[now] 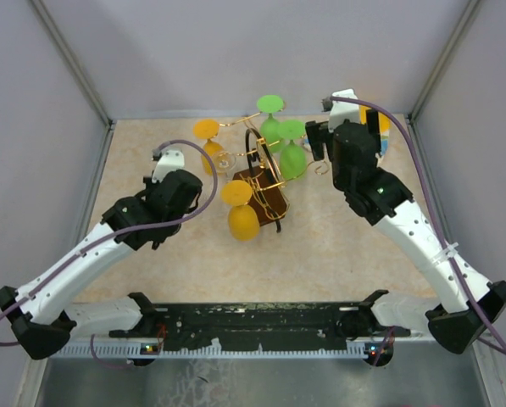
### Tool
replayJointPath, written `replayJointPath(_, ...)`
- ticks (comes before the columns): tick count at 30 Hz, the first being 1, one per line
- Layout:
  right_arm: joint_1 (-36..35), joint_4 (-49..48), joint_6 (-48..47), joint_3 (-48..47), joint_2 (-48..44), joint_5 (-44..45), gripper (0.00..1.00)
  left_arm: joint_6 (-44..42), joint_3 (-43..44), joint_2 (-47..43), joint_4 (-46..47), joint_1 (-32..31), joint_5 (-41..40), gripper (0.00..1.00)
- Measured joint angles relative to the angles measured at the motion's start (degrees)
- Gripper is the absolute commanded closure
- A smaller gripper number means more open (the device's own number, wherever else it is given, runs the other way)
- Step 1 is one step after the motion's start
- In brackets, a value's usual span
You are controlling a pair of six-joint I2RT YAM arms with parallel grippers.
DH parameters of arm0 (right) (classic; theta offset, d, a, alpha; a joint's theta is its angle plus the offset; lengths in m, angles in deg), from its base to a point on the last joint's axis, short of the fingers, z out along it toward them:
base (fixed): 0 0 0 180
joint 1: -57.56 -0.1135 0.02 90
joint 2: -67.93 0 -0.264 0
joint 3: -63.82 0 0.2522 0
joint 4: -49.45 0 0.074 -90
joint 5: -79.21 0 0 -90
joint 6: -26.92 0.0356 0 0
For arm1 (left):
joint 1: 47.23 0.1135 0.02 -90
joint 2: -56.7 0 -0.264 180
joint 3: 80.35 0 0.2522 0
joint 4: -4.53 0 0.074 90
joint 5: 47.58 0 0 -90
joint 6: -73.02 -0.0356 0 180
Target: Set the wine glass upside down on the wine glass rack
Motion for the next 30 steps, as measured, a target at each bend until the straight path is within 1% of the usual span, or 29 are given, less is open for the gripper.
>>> replayJointPath(1, 0.0, -0.2, 0.0, 0.0, -0.1, 0.0, 0.01, -2.7, 0.2, -0.1, 2.6, 0.0, -1.6, 1.0)
replayJointPath(3, 0.0, -0.4, 0.0, 0.0, -0.2, -0.1, 0.01, -11.3, 0.2, -0.9, 11.2, 0.0, -4.3, 1.0)
replayJointPath(6, 0.0, -0.5, 0.4, 0.0, -0.3, -0.7, 0.01, -29.9, -2.3, -3.9, 32.0, 0.0, -6.4, 1.0)
replayJointPath(7, 0.0, -0.4, 0.5, 0.0, -0.3, -1.0, 0.01, -34.7, -2.8, -4.5, 37.2, 0.0, -6.5, 1.0)
replayJointPath(9, 0.0, -0.2, 1.0, 0.0, -0.3, -1.8, 0.01, -45.3, -3.0, -4.9, 48.5, 0.0, -6.5, 1.0)
replayJointPath(12, 0.0, 1.0, 2.2, -0.8, -0.1, -4.6, 0.01, -60.8, -2.9, -2.8, 65.3, -0.2, -5.9, 1.0)
replayJointPath(15, 0.0, 2.9, 4.1, -3.2, 0.5, -8.0, 0.01, -72.5, -3.0, 0.6, 78.2, -0.6, -3.6, 1.0)
replayJointPath(17, 0.0, 3.8, 5.7, -5.5, 1.0, -10.7, 0.01, -78.2, -3.1, 2.5, 84.9, -0.9, -1.6, 1.0)
replayJointPath(20, 0.0, 4.2, 8.1, -8.2, 1.1, -14.4, 0.01, -83.6, -4.5, 3.5, 93.5, -1.5, 2.1, 1.0)
replayJointPath(24, 0.0, 4.3, 12.0, -10.5, 1.1, -19.6, 0.01, -86.7, -9.4, 2.0, 103.9, -2.6, 10.0, 1.0)
replayJointPath(26, 0.0, 4.5, 14.1, -11.6, 1.1, -22.6, 0.01, -86.3, -12.4, 1.0, 107.4, -2.8, 14.3, 1.0)
replayJointPath(30, 0.0, 4.8, 17.7, -15.7, 1.6, -29.8, 0.01, -79.4, -15.3, 0.5, 110.8, -2.9, 23.3, 1.0)
